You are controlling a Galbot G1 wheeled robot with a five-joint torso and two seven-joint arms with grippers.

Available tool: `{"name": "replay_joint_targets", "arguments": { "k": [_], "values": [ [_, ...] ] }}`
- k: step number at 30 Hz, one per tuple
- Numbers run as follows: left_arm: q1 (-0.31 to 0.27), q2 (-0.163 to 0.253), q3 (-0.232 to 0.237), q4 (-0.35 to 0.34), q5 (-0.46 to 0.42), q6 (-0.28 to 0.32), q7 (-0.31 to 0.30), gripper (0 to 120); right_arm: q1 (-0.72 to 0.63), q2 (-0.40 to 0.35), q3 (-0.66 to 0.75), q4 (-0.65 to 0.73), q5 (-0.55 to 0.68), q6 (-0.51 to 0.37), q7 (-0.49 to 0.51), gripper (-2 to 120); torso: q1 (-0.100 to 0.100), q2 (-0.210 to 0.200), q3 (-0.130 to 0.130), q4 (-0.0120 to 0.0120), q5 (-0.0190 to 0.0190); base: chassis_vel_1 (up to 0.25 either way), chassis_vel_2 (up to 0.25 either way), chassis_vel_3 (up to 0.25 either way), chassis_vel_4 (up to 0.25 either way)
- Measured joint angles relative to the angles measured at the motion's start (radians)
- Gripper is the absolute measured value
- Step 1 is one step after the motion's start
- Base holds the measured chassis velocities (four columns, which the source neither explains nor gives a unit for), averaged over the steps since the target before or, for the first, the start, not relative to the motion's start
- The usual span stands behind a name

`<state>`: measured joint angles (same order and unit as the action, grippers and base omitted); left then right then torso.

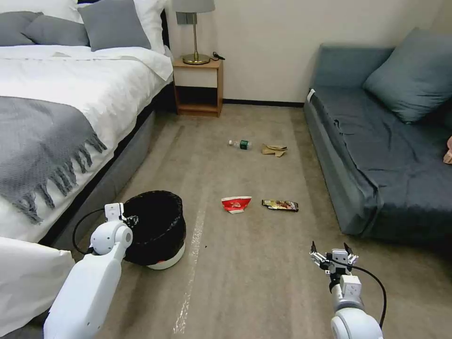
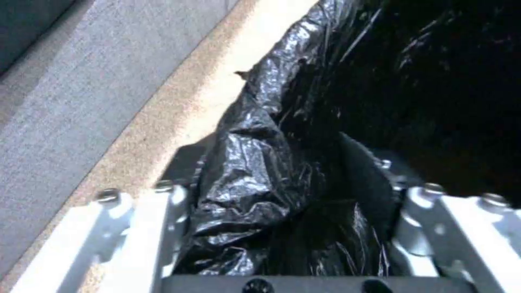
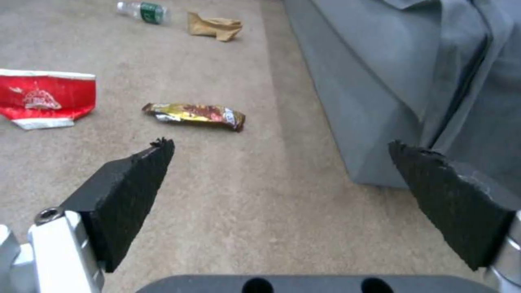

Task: Pick up the trash bin, then pick up the garbage on the floor and place it into the trash bin.

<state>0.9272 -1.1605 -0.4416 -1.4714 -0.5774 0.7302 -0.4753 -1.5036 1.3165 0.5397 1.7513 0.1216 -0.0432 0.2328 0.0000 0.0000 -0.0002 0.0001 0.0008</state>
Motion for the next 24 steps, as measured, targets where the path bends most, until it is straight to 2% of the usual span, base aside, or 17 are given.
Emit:
{"name": "replay_joint_targets", "arguments": {
  "k": [3,4,5,7,8,23,24],
  "values": [
    [0.005,0.002,0.000,-0.005,0.001,-0.001,0.012,37,0.005,0.003,-0.003,-0.008,0.001,0.001,-0.009,100,0.000,0.000,0.000,0.0001,-0.0003,0.000,0.000,0.000,0.000],
    [0.005,0.002,0.000,-0.005,0.001,-0.001,0.012,37,0.005,0.003,-0.003,-0.008,0.001,0.001,-0.009,100,0.000,0.000,0.000,0.0001,-0.0003,0.000,0.000,0.000,0.000],
    [0.005,0.002,0.000,-0.006,0.001,-0.001,0.016,30,0.006,0.004,-0.006,-0.008,0.002,0.001,-0.004,100,0.000,0.000,0.000,0.0001,-0.0003,0.000,0.000,0.000,0.000],
    [0.005,0.001,-0.001,-0.007,0.000,-0.001,0.018,29,0.007,0.004,-0.010,-0.008,0.004,0.001,0.003,100,0.000,0.000,0.000,0.0001,-0.0003,0.000,0.000,0.000,0.000],
    [0.004,-0.001,-0.003,-0.008,0.000,-0.001,0.020,24,0.008,0.003,-0.016,-0.008,0.006,-0.001,0.014,100,0.000,0.000,0.000,0.0001,-0.0003,0.000,0.000,0.000,0.000],
    [0.035,-0.019,-0.011,-0.078,0.039,0.004,0.020,15,0.012,0.002,-0.041,-0.052,-0.045,0.080,0.030,100,0.000,0.000,0.000,0.0000,-0.0014,0.000,0.000,0.000,0.000],
    [0.048,-0.019,-0.011,-0.118,0.043,0.005,0.023,8,0.019,0.006,-0.039,-0.054,-0.034,0.089,0.016,100,0.000,0.000,0.000,-0.0005,-0.0019,0.000,0.000,0.000,0.000]
  ]
}}
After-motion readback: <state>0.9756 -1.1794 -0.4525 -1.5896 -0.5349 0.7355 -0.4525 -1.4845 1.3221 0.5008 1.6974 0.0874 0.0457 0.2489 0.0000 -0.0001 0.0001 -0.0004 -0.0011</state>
